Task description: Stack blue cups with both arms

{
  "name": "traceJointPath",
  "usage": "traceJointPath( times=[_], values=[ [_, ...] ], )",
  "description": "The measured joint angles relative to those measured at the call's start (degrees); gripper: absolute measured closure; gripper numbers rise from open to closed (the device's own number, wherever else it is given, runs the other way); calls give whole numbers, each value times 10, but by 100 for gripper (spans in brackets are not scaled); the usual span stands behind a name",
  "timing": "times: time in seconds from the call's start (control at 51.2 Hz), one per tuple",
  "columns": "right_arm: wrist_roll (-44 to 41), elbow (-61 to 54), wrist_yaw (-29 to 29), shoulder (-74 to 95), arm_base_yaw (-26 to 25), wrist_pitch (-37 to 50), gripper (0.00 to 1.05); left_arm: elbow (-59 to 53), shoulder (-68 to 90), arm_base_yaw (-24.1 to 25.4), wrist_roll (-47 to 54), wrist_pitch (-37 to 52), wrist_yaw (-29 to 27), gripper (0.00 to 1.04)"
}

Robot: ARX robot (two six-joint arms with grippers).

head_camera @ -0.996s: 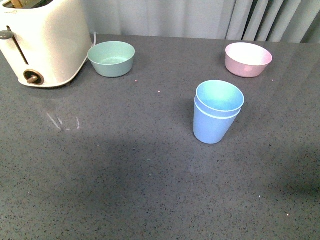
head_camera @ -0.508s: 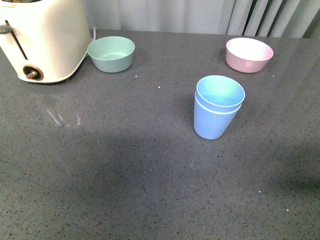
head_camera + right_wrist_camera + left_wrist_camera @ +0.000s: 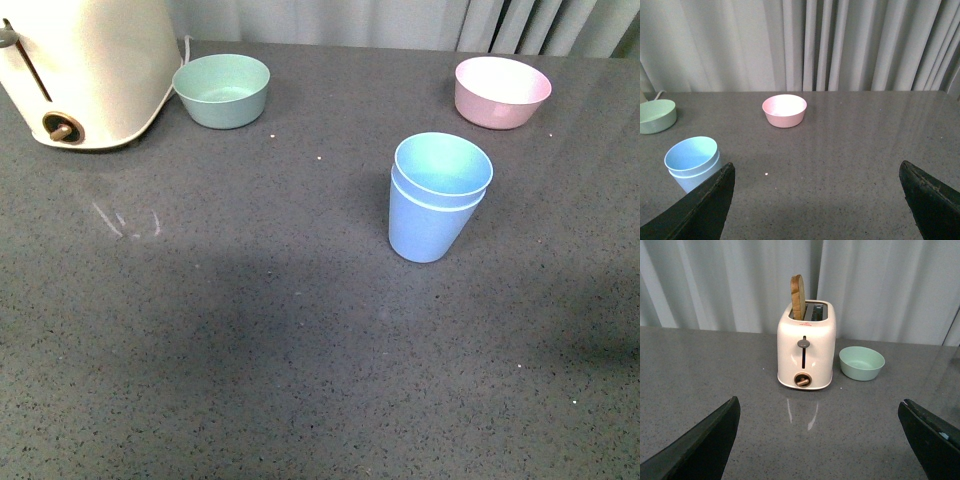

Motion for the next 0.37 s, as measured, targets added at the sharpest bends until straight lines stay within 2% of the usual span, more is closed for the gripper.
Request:
traceJointPath(
  times=[0.371],
  values=[
    [0, 0, 0, 0, 0, 0, 9, 0, 0, 0, 0, 0, 0, 9]
  ],
)
